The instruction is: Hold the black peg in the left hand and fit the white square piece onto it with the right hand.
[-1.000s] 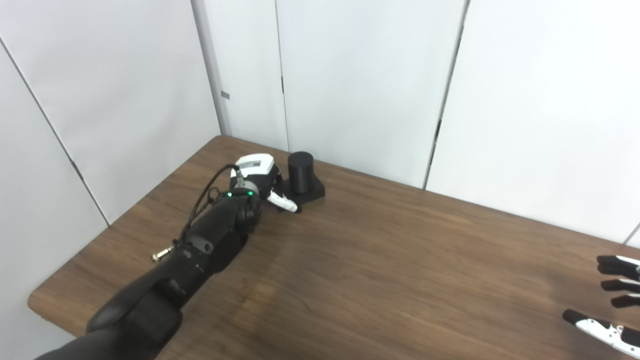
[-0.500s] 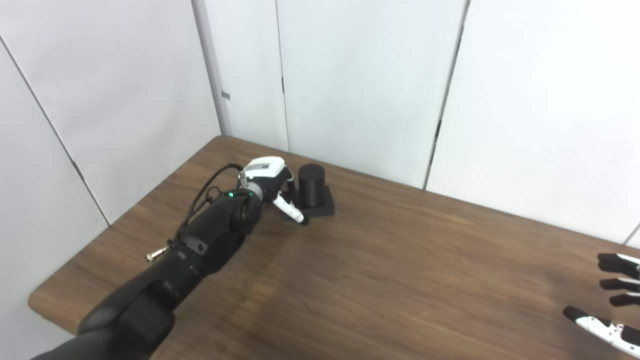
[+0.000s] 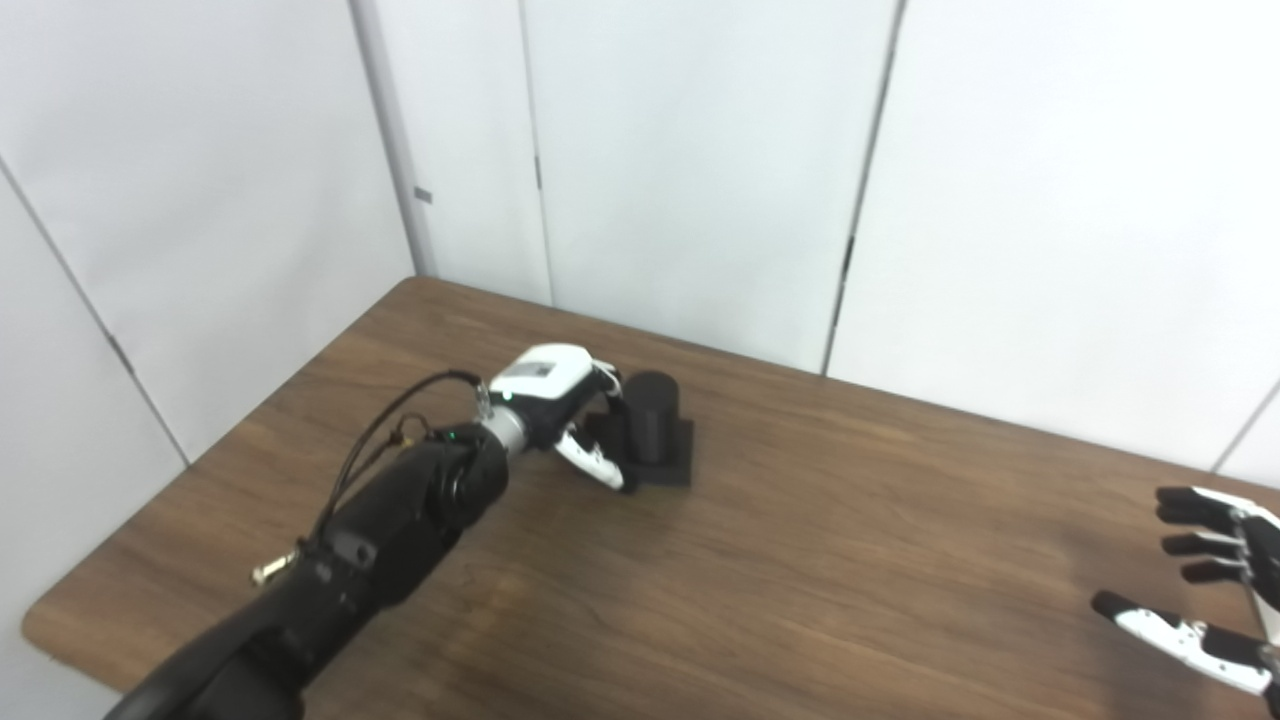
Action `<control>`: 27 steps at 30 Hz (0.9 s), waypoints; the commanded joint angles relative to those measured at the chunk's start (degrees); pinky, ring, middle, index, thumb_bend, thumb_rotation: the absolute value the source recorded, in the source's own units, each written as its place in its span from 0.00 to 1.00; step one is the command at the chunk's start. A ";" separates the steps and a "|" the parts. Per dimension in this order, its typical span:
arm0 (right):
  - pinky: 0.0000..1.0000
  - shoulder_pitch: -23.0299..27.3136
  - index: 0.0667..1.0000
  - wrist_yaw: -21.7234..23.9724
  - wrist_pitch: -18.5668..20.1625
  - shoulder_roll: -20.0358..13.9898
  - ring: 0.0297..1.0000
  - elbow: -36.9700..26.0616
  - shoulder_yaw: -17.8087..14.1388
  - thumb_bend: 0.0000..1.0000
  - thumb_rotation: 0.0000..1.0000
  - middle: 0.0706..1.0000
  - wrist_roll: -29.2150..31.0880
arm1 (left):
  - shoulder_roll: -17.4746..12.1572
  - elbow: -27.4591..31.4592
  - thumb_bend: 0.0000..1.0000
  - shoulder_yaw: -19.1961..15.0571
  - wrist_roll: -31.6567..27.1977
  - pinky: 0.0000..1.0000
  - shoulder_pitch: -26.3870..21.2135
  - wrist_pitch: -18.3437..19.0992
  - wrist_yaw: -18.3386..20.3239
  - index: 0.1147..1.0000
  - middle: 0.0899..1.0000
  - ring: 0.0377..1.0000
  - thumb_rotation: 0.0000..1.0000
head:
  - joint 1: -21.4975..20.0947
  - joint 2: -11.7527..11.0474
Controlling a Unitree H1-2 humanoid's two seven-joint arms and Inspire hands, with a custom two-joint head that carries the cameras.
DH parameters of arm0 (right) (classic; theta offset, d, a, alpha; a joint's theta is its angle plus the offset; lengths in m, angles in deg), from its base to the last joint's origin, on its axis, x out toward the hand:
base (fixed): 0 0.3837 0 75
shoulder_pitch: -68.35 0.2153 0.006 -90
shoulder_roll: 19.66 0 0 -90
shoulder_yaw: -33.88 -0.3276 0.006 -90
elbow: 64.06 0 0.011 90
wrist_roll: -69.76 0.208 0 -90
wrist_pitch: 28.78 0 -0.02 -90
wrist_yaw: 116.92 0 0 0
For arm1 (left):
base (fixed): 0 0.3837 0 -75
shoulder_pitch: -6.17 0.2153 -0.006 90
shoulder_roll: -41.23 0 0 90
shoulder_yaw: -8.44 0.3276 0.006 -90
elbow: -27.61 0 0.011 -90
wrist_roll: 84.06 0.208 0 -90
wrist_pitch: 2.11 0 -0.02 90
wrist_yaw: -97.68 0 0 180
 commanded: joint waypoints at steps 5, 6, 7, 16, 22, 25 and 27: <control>0.59 2.09 0.70 -0.32 -1.26 -0.29 0.66 0.06 -0.50 0.62 0.00 0.73 1.34 | 2.07 3.40 0.52 2.62 1.52 0.86 2.61 -4.61 -0.36 0.43 0.89 0.92 0.07 | -2.68 0.85; 0.59 2.11 0.70 -0.64 -2.08 -0.48 0.66 0.86 -0.53 0.62 0.00 0.74 1.34 | 2.52 4.18 0.52 3.00 1.31 0.85 2.89 -4.93 0.26 0.43 0.89 0.91 0.07 | -3.29 1.09; 0.58 2.19 0.70 -1.01 -2.99 -0.63 0.65 1.77 -0.58 0.62 0.00 0.74 1.40 | 2.90 4.96 0.52 3.44 1.34 0.87 3.10 -5.23 0.85 0.43 0.90 0.92 0.07 | -4.24 1.42; 0.59 2.40 0.70 -3.17 -6.81 -1.06 0.64 5.49 -0.31 0.62 0.00 0.72 0.76 | 5.59 7.81 0.52 7.34 2.35 0.86 4.45 -8.47 3.12 0.43 0.89 0.92 0.07 | -9.05 3.06; 0.58 2.62 0.70 -3.82 -8.24 -0.84 0.63 6.39 0.04 0.61 0.00 0.72 0.17 | 7.13 8.73 0.52 9.37 3.07 0.86 4.92 -8.66 4.77 0.43 0.89 0.92 0.07 | -11.78 3.82; 0.58 2.82 0.70 -4.05 -8.55 -0.83 0.63 6.72 0.26 0.61 0.00 0.72 -0.43 | 7.91 8.44 0.52 10.38 3.19 0.86 4.94 -8.82 5.34 0.43 0.89 0.91 0.07 | -13.14 4.08; 0.58 3.02 0.70 -4.12 -8.30 -0.61 0.63 6.83 0.32 0.60 0.00 0.72 -0.71 | 8.48 7.86 0.52 11.50 3.68 0.87 4.81 -9.24 5.56 0.43 0.89 0.91 0.07 | -14.25 4.19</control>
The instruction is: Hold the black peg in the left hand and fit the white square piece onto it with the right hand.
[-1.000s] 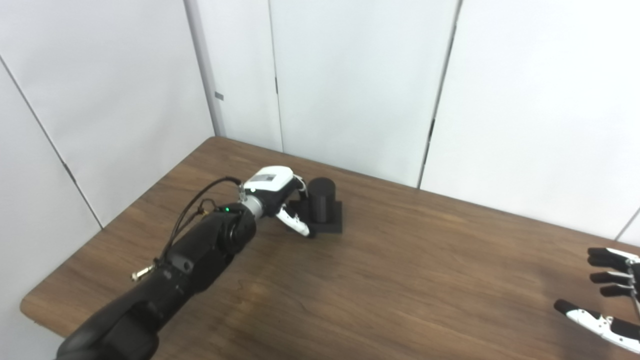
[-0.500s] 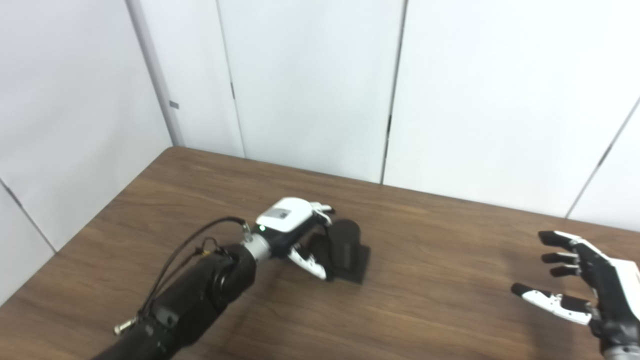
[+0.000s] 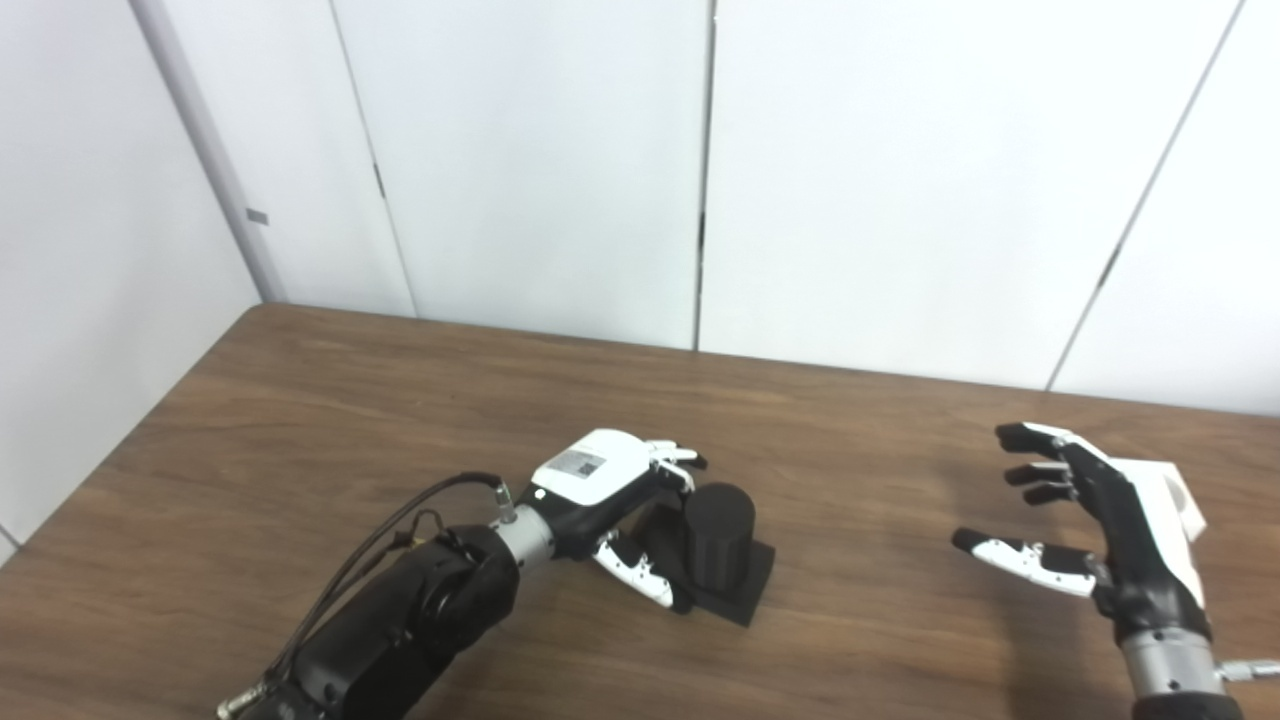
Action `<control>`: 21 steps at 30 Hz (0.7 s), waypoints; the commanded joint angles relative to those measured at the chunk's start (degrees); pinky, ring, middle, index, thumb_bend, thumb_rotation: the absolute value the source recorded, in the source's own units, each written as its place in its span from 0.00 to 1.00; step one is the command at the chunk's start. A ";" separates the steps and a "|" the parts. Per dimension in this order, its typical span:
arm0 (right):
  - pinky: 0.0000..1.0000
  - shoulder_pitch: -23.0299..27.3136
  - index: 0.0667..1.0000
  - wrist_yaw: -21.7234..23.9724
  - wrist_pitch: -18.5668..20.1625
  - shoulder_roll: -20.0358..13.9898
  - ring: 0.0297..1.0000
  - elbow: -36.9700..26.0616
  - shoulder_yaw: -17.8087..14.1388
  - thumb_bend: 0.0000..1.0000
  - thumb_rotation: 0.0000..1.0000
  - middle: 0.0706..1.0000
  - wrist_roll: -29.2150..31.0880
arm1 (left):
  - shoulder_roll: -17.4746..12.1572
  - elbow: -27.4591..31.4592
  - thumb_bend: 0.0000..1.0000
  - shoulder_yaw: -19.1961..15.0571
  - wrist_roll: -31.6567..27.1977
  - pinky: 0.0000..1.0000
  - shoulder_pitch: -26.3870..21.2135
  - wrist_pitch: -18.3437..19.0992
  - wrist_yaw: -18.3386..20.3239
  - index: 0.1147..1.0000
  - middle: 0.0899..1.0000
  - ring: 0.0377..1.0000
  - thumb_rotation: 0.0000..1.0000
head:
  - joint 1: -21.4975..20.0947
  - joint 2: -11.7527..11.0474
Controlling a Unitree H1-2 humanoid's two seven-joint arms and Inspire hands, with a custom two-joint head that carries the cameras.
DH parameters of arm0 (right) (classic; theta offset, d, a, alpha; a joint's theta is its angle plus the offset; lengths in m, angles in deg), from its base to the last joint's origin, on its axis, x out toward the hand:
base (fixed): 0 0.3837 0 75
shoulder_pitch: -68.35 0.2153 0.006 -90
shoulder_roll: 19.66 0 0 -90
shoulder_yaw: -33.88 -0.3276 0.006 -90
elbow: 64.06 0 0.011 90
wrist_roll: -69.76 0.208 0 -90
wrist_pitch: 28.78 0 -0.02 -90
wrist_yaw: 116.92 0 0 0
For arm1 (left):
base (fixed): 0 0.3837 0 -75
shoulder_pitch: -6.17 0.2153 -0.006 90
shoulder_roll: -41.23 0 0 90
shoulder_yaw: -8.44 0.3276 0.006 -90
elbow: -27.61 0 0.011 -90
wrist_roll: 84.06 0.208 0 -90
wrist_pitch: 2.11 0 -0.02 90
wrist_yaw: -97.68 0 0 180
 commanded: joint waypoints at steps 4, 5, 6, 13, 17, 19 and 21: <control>0.58 2.72 0.70 -1.53 -2.25 0.43 0.63 -1.11 -0.01 0.61 0.00 0.72 -0.07 | 0.30 -2.90 0.52 4.59 4.31 0.86 1.00 -2.01 3.60 0.43 0.89 0.91 0.07 | -3.03 0.26; 0.58 2.77 0.70 -1.47 -2.09 0.46 0.63 -1.32 0.07 0.61 0.00 0.72 -0.16 | 0.13 -3.11 0.52 5.27 4.99 0.86 0.72 -2.27 3.94 0.43 0.89 0.91 0.07 | -3.35 0.27; 0.58 2.86 0.71 -1.15 -1.59 0.40 0.64 -1.84 0.24 0.61 0.00 0.73 -0.42 | -0.11 -3.46 0.52 5.92 5.71 0.87 0.49 -2.74 3.88 0.43 0.89 0.91 0.07 | -5.45 0.17; 0.54 5.40 0.75 5.88 1.24 -5.73 0.66 -5.19 1.53 0.68 0.06 0.75 -2.49 | -2.74 -4.32 0.52 8.13 9.46 0.89 -0.22 -5.24 3.01 0.43 0.88 0.90 0.07 | -15.25 -1.00; 0.59 7.33 0.78 14.04 4.32 -14.23 0.70 -8.04 2.27 0.71 0.11 0.77 -5.33 | -3.44 -5.13 0.52 7.55 9.14 0.86 0.37 -6.03 1.80 0.43 0.88 0.89 0.07 | -20.64 -3.00; 0.61 8.08 0.79 17.36 6.17 -17.62 0.74 -9.19 2.34 0.75 0.11 0.82 -6.39 | -3.65 -5.08 0.52 7.50 8.98 0.87 0.58 -5.78 2.32 0.43 0.89 0.90 0.07 | -22.21 -3.76; 0.61 9.48 0.79 20.43 8.35 -21.67 0.76 -9.81 2.30 0.78 0.11 0.85 -8.51 | -3.93 -5.34 0.52 7.79 9.49 0.86 0.59 -5.96 2.31 0.43 0.89 0.90 0.07 | -24.75 -5.05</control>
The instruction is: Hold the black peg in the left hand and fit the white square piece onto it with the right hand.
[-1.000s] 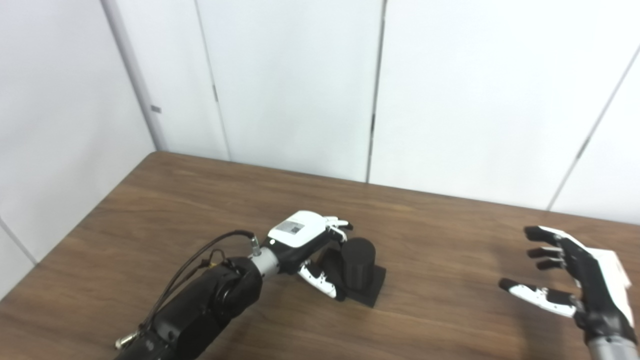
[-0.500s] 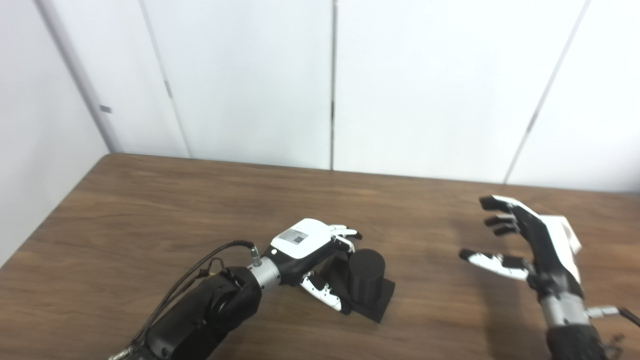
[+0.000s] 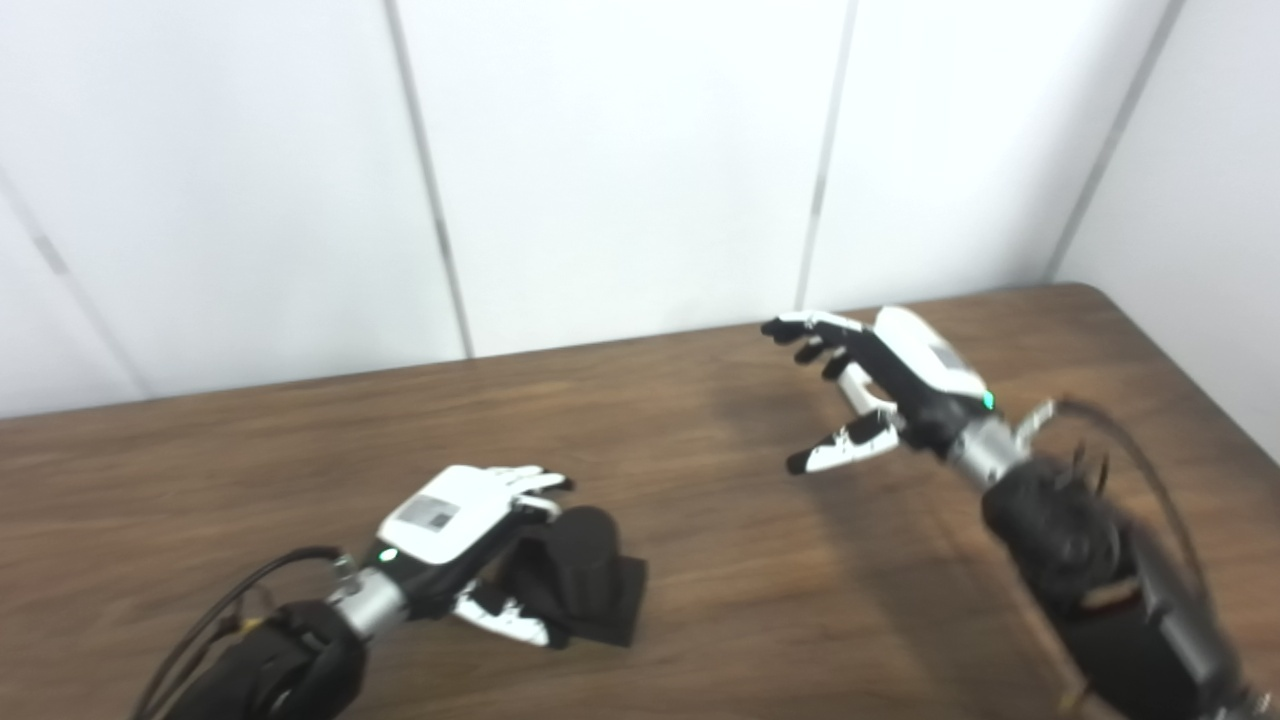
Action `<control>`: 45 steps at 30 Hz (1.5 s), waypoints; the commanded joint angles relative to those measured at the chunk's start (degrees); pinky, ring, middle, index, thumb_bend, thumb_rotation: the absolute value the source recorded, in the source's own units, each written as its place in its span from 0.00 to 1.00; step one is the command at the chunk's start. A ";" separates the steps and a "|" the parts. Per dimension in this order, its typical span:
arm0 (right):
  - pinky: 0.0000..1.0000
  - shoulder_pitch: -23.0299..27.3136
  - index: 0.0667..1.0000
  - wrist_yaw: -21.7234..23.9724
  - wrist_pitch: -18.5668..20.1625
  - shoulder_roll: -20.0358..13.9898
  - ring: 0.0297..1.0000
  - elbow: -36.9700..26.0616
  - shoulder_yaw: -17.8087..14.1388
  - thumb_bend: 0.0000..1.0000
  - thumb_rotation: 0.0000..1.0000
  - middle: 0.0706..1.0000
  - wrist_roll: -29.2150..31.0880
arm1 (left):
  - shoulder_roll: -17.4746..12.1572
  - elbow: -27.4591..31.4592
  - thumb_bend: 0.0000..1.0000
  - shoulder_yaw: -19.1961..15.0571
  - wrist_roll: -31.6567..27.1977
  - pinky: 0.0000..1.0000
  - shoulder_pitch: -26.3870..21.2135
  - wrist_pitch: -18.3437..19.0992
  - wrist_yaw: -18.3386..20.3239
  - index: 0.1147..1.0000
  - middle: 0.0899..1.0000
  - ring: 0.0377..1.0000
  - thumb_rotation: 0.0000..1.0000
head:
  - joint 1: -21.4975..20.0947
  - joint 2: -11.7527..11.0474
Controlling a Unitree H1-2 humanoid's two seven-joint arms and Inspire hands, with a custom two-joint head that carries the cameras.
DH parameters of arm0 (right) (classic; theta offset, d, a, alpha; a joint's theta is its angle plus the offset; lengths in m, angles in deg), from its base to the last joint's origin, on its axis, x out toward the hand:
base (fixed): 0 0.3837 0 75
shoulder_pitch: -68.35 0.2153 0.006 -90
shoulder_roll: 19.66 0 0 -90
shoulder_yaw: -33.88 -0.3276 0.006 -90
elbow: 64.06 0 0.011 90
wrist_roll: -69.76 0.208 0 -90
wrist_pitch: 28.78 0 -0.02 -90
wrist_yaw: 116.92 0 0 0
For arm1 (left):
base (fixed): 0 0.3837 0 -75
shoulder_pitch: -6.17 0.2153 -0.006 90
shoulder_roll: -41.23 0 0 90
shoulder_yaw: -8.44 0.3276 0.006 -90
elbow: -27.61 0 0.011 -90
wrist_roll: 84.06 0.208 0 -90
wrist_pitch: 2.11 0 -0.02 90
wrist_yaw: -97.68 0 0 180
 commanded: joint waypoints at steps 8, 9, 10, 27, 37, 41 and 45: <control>0.72 9.70 0.84 11.30 6.17 -11.94 0.87 0.67 2.31 0.89 0.15 0.93 -11.10 | -3.58 -6.35 0.52 2.34 4.78 0.82 2.97 -2.42 1.61 0.43 0.87 0.87 0.07 | -5.30 -3.16; 0.75 10.44 0.84 12.13 6.76 -12.32 0.88 1.17 2.80 0.90 0.16 0.93 -12.07 | -3.64 -6.23 0.52 2.34 4.80 0.82 2.97 -2.23 1.87 0.43 0.87 0.87 0.07 | -5.73 -3.52; 0.77 11.25 0.85 13.01 7.37 -12.63 0.89 1.77 3.25 0.91 0.16 0.94 -12.87 | -3.70 -6.11 0.52 2.28 4.72 0.82 3.02 -2.14 1.98 0.43 0.87 0.87 0.07 | -5.90 -3.63; 0.86 22.99 0.84 14.90 7.17 -11.81 0.92 18.55 11.07 0.92 0.17 0.92 -22.16 | -4.01 -7.11 0.52 1.78 4.35 0.82 3.59 -3.73 0.50 0.43 0.87 0.86 0.07 | -6.06 -4.20; 0.79 25.70 0.84 13.96 6.51 -9.70 0.89 26.56 15.24 0.94 0.15 0.91 -23.56 | -3.81 -6.30 0.52 2.22 4.28 0.83 4.12 -3.60 1.16 0.43 0.86 0.87 0.07 | -5.50 -3.85; 0.80 25.76 0.84 13.65 5.86 -9.16 0.89 28.48 16.31 0.91 0.12 0.92 -23.53 | -3.75 -6.20 0.52 2.17 4.43 0.81 4.24 -3.76 0.65 0.43 0.86 0.86 0.07 | -5.00 -3.57; 0.80 26.07 0.85 13.93 5.60 -9.00 0.90 29.66 17.66 0.91 0.13 0.92 -24.03 | -3.88 -5.54 0.52 2.09 4.41 0.80 4.45 -3.58 0.88 0.43 0.85 0.86 0.06 | -5.03 -3.49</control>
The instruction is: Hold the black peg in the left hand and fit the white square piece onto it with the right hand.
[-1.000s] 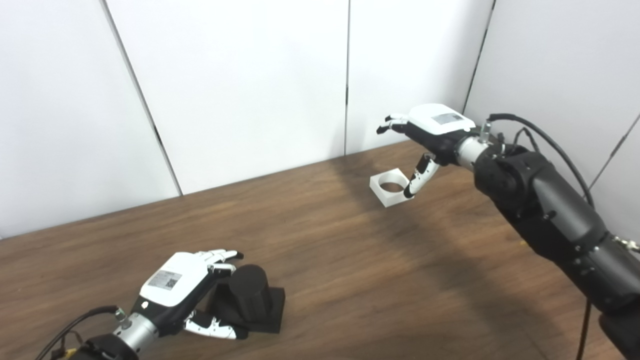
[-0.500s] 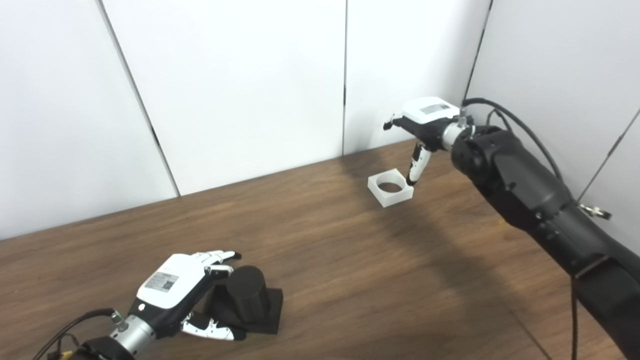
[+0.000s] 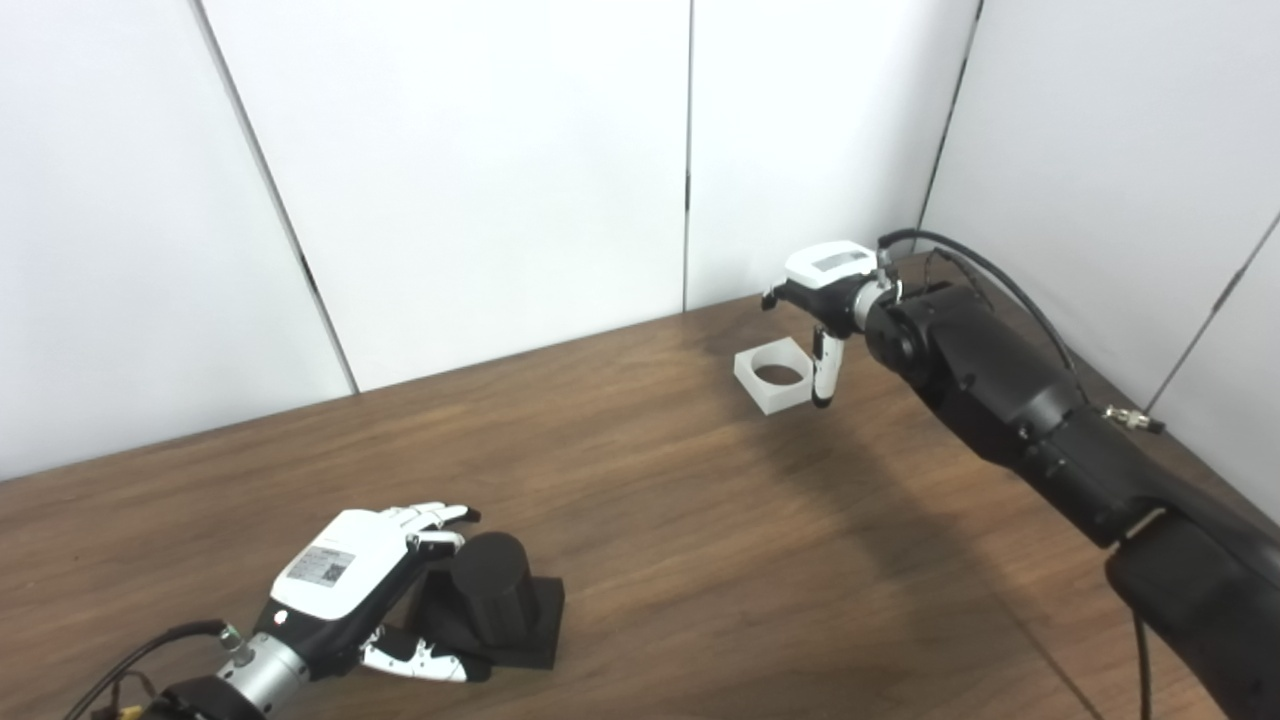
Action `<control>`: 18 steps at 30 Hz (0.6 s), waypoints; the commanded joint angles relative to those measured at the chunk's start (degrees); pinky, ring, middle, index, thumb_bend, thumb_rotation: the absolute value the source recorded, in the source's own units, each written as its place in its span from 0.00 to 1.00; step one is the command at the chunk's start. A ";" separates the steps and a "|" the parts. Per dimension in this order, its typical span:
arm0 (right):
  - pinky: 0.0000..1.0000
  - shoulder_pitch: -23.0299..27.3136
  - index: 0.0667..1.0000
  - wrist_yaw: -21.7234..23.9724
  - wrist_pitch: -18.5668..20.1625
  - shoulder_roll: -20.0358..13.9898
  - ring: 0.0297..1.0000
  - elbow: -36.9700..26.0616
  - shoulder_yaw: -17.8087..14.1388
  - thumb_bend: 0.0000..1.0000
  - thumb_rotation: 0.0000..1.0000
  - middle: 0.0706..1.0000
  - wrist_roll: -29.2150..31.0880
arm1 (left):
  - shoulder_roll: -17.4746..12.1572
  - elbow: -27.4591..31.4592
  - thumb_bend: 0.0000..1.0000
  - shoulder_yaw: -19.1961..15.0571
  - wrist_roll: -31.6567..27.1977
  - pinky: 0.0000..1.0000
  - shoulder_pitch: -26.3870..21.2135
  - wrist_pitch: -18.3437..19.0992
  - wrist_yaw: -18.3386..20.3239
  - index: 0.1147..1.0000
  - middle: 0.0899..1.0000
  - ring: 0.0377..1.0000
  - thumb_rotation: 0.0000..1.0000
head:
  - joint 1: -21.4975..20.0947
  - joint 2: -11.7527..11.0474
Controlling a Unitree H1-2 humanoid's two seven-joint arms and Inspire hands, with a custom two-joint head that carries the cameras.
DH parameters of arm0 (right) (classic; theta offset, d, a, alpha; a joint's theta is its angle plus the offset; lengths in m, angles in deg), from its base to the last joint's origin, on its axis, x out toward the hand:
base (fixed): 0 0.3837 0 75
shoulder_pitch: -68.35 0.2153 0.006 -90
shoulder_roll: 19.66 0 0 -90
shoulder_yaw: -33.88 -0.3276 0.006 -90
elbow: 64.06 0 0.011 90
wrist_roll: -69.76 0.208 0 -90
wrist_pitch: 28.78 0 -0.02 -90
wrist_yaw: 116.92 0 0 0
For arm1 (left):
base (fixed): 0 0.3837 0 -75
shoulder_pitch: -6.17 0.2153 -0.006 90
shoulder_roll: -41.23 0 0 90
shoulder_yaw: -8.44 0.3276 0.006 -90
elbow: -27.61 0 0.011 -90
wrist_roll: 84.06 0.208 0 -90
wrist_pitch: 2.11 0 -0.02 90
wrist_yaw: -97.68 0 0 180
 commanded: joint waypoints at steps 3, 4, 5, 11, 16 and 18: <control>0.79 3.79 0.84 -1.85 -1.18 -0.54 0.88 0.37 0.42 0.93 0.11 0.91 -1.22 | -3.31 -2.06 0.52 2.33 4.14 0.81 4.05 0.89 5.68 0.43 0.85 0.86 0.06 | -0.02 0.16; 0.79 3.91 0.84 -1.68 -1.12 -0.44 0.88 0.64 0.65 0.92 0.11 0.91 -1.25 | -3.36 -1.92 0.52 2.32 4.12 0.81 4.07 0.99 5.81 0.43 0.85 0.86 0.06 | 0.06 0.25; 0.79 4.00 0.84 -1.55 -1.02 -0.37 0.88 0.86 0.85 0.92 0.11 0.91 -1.33 | -3.38 -1.81 0.52 2.31 4.14 0.81 4.09 1.09 5.89 0.43 0.85 0.86 0.06 | 0.06 0.25; 0.80 4.07 0.84 -1.73 -1.24 0.45 0.89 2.49 1.89 0.90 0.11 0.91 -1.65 | -3.20 -1.76 0.52 2.09 3.84 0.80 4.25 1.14 5.54 0.43 0.85 0.86 0.06 | 0.18 0.31; 0.79 3.94 0.83 -2.94 -1.39 1.41 0.88 4.25 2.40 0.91 0.11 0.90 -1.50 | -3.36 -1.01 0.52 2.01 3.77 0.81 4.57 1.46 6.11 0.43 0.86 0.86 0.06 | 0.88 0.79; 0.78 4.05 0.83 -3.49 -1.38 1.89 0.88 5.40 2.64 0.90 0.11 0.90 -1.34 | -3.36 -1.18 0.52 1.96 3.79 0.80 4.64 1.18 5.79 0.43 0.85 0.85 0.06 | 0.88 0.79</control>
